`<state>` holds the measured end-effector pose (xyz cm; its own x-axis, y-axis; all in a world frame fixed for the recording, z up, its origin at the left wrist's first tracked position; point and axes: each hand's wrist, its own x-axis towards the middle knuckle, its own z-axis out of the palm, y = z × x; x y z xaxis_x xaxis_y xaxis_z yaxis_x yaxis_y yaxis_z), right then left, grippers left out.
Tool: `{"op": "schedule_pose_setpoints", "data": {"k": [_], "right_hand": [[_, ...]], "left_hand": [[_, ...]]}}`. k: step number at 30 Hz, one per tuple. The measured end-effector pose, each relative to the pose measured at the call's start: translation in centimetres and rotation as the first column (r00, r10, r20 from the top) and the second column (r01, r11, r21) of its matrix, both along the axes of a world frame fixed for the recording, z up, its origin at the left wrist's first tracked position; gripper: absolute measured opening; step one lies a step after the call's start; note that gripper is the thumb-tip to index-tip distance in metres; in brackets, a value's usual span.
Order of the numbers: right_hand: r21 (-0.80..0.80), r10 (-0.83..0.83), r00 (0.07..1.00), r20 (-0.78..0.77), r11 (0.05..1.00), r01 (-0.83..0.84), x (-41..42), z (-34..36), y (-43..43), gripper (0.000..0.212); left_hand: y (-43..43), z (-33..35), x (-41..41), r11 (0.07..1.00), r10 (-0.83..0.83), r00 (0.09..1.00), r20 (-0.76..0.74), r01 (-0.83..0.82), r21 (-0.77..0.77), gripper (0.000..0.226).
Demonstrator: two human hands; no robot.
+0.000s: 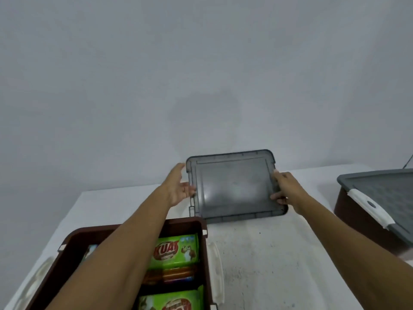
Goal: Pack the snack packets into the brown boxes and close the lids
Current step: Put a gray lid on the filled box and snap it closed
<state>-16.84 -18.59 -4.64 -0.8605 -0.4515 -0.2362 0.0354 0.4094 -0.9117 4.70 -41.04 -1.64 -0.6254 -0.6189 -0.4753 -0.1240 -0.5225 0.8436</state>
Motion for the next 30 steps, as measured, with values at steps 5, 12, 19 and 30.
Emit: {"op": "schedule_pose_setpoints", "data": {"k": [5,12,19,30], "right_hand": [[-0.431,0.033,0.972,0.234,0.899,0.074,7.5,4.3,-0.1,0.053],[-0.115,0.162,0.98,-0.115,0.978,-0.175,21.5,4.3,0.3,0.026],[0.276,0.247,0.851,-0.464,0.953,-0.127,30.0,1.7,1.1,0.072],[0.055,0.109,0.994,0.022,0.992,-0.11,30.4,1.7,2.4,0.051]], "left_hand": [[-1.9,3.8,7.2,0.983,0.139,0.969,-0.203,-0.159,-0.087,0.077],[-1.5,3.9,22.9,0.847,0.059,0.997,0.058,-0.02,-0.532,0.017],[2.5,-1.3,31.7,0.39,0.285,0.897,0.338,0.213,-0.896,0.043],[3.3,-1.8,33.6,0.87,0.195,0.952,0.234,-0.058,-0.49,0.029]]}}
